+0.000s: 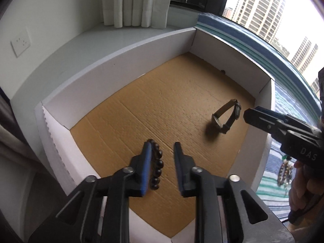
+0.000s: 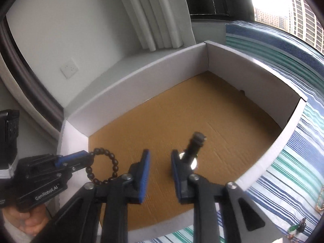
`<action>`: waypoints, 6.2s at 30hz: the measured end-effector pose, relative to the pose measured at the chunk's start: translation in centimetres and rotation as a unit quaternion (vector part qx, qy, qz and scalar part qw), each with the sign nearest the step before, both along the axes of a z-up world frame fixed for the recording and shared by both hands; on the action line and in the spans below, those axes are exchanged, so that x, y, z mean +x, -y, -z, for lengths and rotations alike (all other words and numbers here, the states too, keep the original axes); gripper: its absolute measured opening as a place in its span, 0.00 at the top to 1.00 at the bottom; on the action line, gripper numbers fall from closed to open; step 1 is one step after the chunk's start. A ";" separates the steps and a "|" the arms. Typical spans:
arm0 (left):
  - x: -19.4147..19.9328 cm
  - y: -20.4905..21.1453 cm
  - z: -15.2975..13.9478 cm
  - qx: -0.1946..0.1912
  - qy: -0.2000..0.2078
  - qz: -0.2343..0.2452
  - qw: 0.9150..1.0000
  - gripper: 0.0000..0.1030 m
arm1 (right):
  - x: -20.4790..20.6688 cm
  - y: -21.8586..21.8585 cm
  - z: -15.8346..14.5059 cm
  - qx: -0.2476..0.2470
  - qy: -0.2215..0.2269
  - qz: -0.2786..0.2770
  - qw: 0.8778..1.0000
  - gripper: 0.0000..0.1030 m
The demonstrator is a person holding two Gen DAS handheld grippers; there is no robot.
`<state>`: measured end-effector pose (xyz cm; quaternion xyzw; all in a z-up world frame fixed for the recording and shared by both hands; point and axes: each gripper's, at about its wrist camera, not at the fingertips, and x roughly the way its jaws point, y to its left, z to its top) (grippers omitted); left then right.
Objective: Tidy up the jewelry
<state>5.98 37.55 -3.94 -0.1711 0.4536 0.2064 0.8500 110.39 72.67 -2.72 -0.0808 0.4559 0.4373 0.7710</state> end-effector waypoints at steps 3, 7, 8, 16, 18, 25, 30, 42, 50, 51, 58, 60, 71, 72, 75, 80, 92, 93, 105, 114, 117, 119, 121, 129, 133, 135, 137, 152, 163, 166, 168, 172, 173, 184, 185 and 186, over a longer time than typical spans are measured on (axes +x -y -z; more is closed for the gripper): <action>-0.7 1.4 -1.0 0.053 0.017 -0.006 0.998 0.22 | -0.4 1.9 -1.1 0.007 0.023 0.012 1.000 0.50; -1.0 3.1 -2.6 0.095 0.045 -0.005 0.994 0.18 | -1.4 5.8 -2.9 0.021 0.053 0.026 0.998 0.49; -1.0 3.4 -3.1 0.101 0.054 -0.007 0.993 0.17 | -1.7 7.1 -3.3 0.026 0.056 0.029 0.998 0.49; 1.5 5.6 -2.1 0.133 0.055 -0.011 0.990 0.16 | -7.5 18.1 -3.4 0.027 0.096 0.030 0.995 0.44; 2.4 6.0 -1.0 0.130 0.036 -0.007 0.991 0.16 | -9.3 21.1 -2.7 0.017 0.105 0.033 0.994 0.43; 3.2 8.1 0.0 0.145 0.010 -0.005 0.989 0.19 | -12.3 32.0 -0.9 -0.009 0.116 0.113 0.987 0.43; 2.6 10.3 0.2 0.131 0.009 0.005 0.991 0.19 | -13.0 38.5 -0.6 -0.024 0.139 0.196 0.971 0.43; 1.3 13.6 -0.1 0.115 0.010 0.018 0.993 0.18 | -14.8 43.9 0.9 -0.038 0.146 0.255 0.955 0.42; -1.5 16.8 -5.0 0.195 0.101 -0.022 0.975 0.08 | -15.3 44.9 1.1 -0.044 0.149 0.274 0.949 0.21; -2.0 17.3 -5.9 0.198 0.122 -0.023 0.972 0.06 | -15.4 45.2 1.0 -0.047 0.153 0.280 0.946 0.20; -3.9 21.8 -9.1 0.187 0.207 0.023 0.960 0.01 | -15.2 46.4 1.3 -0.064 0.156 0.311 0.935 0.20; -4.0 23.1 -9.0 0.176 0.214 0.044 0.960 0.01 | -15.2 46.3 1.4 -0.067 0.157 0.313 0.934 0.20; -2.8 29.5 -5.0 0.105 0.174 0.161 0.966 0.01 | -15.6 46.4 1.2 -0.081 0.167 0.321 0.929 0.20; -2.7 30.1 -4.7 0.105 0.168 0.172 0.965 0.01 | -15.7 46.4 1.2 -0.082 0.167 0.321 0.929 0.20; -2.8 31.8 -4.0 0.105 0.153 0.192 0.964 0.01 | -15.8 46.5 1.2 -0.083 0.167 0.323 0.928 0.20; -3.0 33.5 -2.8 0.098 0.136 0.215 0.962 0.01 | -16.0 46.8 1.0 -0.083 0.171 0.327 0.926 0.20; -2.5 35.8 -0.1 0.048 0.072 0.281 0.956 0.01 | -16.0 47.5 0.9 -0.088 0.171 0.335 0.922 0.20; -2.5 36.0 0.0 0.052 0.071 0.283 0.955 0.01 | -16.0 47.6 1.0 -0.088 0.170 0.336 0.922 0.20; -2.5 36.6 0.7 0.055 0.059 0.297 0.951 0.01 | -16.1 48.1 1.8 -0.091 0.156 0.339 0.923 0.20; -2.7 36.3 0.7 0.048 0.061 0.294 0.952 0.01 | -16.2 47.9 1.5 -0.089 0.156 0.336 0.924 0.20; -2.6 36.1 0.7 0.046 0.061 0.292 0.953 0.01 | -16.3 47.8 1.1 -0.084 0.152 0.335 0.926 0.20; -2.5 36.0 0.8 0.045 0.059 0.290 0.954 0.01 | -16.4 47.7 0.8 -0.086 0.153 0.335 0.926 0.20; -2.4 35.9 1.1 0.043 0.053 0.287 0.955 0.01 | -16.5 47.7 0.6 -0.086 0.156 0.334 0.926 0.20; -2.1 35.0 1.8 0.033 0.038 0.270 0.961 0.01 | -16.3 47.6 1.2 -0.087 0.143 0.333 0.928 0.20; -2.1 35.0 1.9 0.032 0.036 0.270 0.962 0.01 | -16.4 47.4 1.1 -0.085 0.147 0.330 0.929 0.20; -2.1 35.2 2.0 0.031 0.034 0.272 0.961 0.01 | -16.4 47.4 1.1 -0.085 0.146 0.330 0.929 0.20; -2.2 35.3 2.0 0.031 0.033 0.274 0.961 0.01 | -16.3 47.5 1.2 -0.085 0.144 0.330 0.929 0.20; -2.1 35.1 2.2 0.029 0.027 0.271 0.962 0.01 | -16.1 47.8 1.4 -0.083 0.138 0.335 0.928 0.20; -2.1 35.1 2.2 0.028 0.027 0.269 0.962 0.01 | -16.2 47.9 1.2 -0.080 0.140 0.340 0.927 0.20; -2.0 35.0 2.3 0.025 0.027 0.268 0.963 0.01 | -16.2 48.0 1.2 -0.078 0.141 0.340 0.927 0.20; -2.0 34.9 2.3 0.022 0.026 0.266 0.963 0.01 | -16.2 48.1 1.3 -0.078 0.140 0.340 0.927 0.20; -1.7 34.4 2.2 0.018 0.025 0.261 0.965 0.01 | -16.2 48.2 1.4 -0.076 0.137 0.340 0.927 0.20; -1.6 34.2 2.1 0.017 0.026 0.258 0.966 0.01 | -16.2 48.3 1.4 -0.076 0.138 0.340 0.927 0.20; 2.6 31.3 1.2 -0.029 0.031 0.236 0.971 0.01 | -16.0 50.0 1.6 -0.062 0.128 0.359 0.923 0.20; 3.2 31.5 1.4 -0.027 0.029 0.240 0.970 0.01 | -15.9 50.0 1.6 -0.061 0.126 0.359 0.923 0.20; 3.9 31.7 1.6 -0.024 0.025 0.248 0.968 0.02 | -16.0 50.1 1.6 -0.060 0.125 0.359 0.923 0.20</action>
